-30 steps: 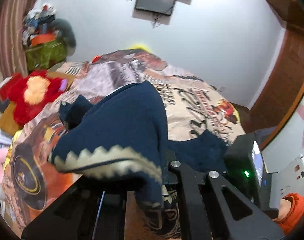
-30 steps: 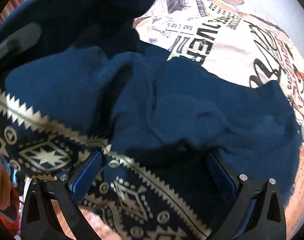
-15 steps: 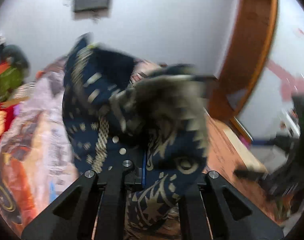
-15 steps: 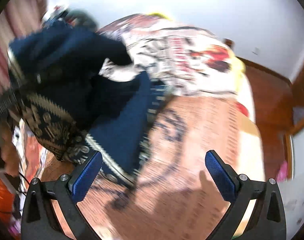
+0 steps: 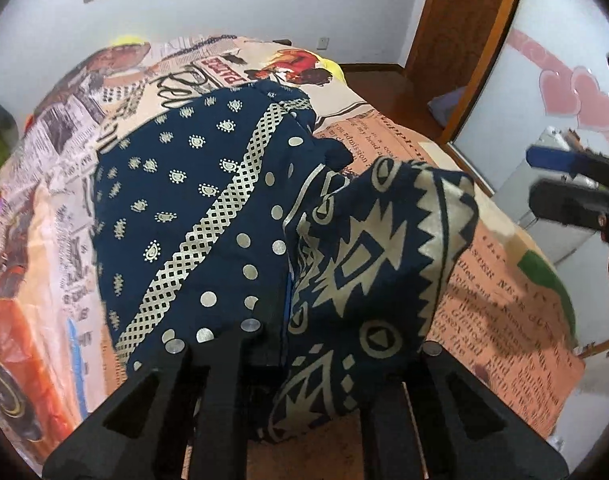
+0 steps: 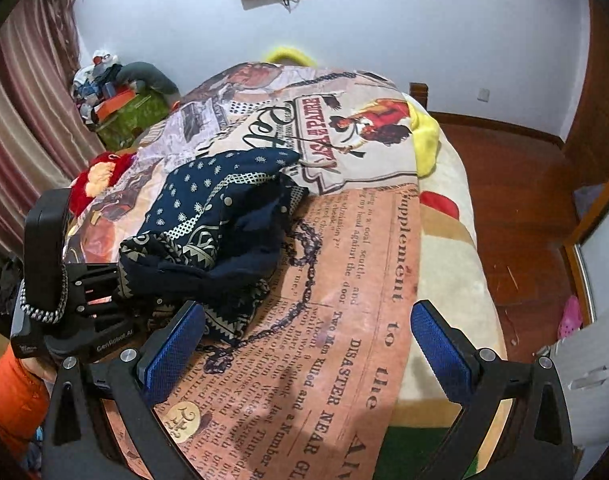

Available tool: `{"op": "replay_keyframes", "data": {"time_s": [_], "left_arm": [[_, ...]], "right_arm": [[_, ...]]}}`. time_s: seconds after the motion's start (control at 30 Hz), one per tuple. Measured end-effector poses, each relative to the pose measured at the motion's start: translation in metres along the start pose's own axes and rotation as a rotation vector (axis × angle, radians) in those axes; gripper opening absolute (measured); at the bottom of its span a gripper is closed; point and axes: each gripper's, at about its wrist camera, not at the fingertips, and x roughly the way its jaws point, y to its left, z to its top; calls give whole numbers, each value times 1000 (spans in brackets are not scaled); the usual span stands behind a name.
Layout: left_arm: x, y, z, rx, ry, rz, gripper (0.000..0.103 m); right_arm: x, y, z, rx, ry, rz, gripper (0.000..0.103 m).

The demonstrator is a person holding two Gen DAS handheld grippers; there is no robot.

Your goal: Fold large clothes

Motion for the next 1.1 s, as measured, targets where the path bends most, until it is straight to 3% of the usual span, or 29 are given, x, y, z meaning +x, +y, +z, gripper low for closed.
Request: {"op": "replay_keyframes", "data": {"time_s": [0.13,0.17,0.23,0.3,0.47,0.63,0.73,0.87,1.1], "left_arm": [[-13,2,-4,16,-22,30,16],[-17,4,-5,6,-17,14,28],[-26,8,-8,-27,-5,-70,63],[-38,10,-11,-47,-15,-114,72],[-68,23,-19,-63,-54,-81,72],[-112,46,-22,-88,-160,0,72],[-128,67,-20,-131,-209,41,78],[-122,93,-17,-177,-201,106,79],[-95,114,-28,-178,-178,176,79]], "right_arm": [[3,3,4,-3,-13,14,103],[2,4,5,-5,-15,13,103],[2,6,7,-9,-19,12,103],[2,8,10,-11,-25,12,103],[1,15,17,-18,-37,22,103],[8,34,33,-45,-47,56,103],[19,50,45,-68,-47,84,103],[50,73,55,-101,-5,118,103],[117,76,30,-124,155,42,103]]}}
